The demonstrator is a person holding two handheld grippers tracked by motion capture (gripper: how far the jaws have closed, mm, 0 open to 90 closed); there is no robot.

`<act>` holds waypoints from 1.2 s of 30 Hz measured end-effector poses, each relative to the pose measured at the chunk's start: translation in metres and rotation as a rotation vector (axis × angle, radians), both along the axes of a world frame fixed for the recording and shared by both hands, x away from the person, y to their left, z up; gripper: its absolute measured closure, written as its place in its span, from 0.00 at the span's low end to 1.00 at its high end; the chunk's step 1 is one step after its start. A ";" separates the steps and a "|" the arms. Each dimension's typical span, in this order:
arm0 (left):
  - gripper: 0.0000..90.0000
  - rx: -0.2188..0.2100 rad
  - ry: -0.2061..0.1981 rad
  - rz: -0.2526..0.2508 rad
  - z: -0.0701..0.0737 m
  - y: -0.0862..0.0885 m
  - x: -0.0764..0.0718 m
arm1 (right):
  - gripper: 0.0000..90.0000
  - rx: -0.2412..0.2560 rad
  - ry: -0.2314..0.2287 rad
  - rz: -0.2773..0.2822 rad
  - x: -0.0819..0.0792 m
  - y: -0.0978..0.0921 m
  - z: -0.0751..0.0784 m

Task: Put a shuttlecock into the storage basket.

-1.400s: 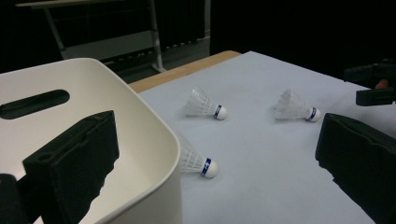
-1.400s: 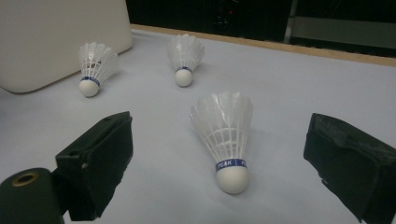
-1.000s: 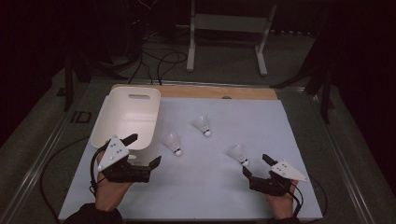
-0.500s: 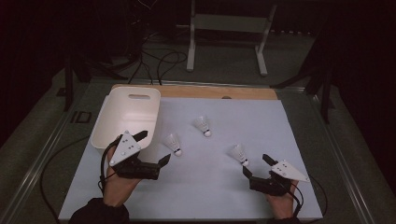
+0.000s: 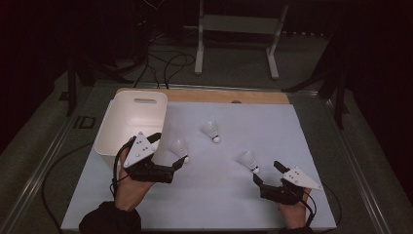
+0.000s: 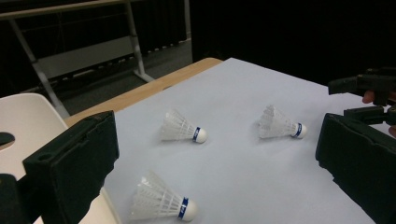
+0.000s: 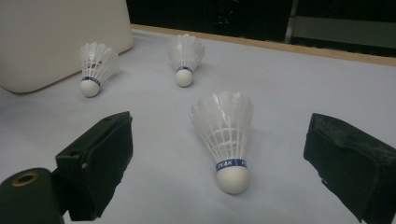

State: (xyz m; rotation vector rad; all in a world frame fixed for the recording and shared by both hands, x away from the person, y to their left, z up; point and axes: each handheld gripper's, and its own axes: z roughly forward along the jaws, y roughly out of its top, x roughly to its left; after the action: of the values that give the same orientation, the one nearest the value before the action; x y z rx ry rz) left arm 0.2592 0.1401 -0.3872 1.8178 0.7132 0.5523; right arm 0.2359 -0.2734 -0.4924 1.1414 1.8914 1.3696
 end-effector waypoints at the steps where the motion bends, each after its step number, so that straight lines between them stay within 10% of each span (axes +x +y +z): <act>1: 0.00 -0.003 -0.001 -0.002 0.000 -0.001 0.001 | 0.09 0.000 0.000 0.000 0.000 0.000 0.000; 36: 0.00 0.030 0.042 0.002 -0.004 -0.034 0.038 | 0.09 -0.012 -0.004 0.008 0.001 -0.001 0.000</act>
State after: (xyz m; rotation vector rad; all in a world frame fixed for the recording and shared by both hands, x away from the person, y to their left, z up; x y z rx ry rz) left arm 0.2976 0.1062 -0.3911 1.8617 0.7390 0.5304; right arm 0.2365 -0.2748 -0.4924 1.1249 1.9011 1.3619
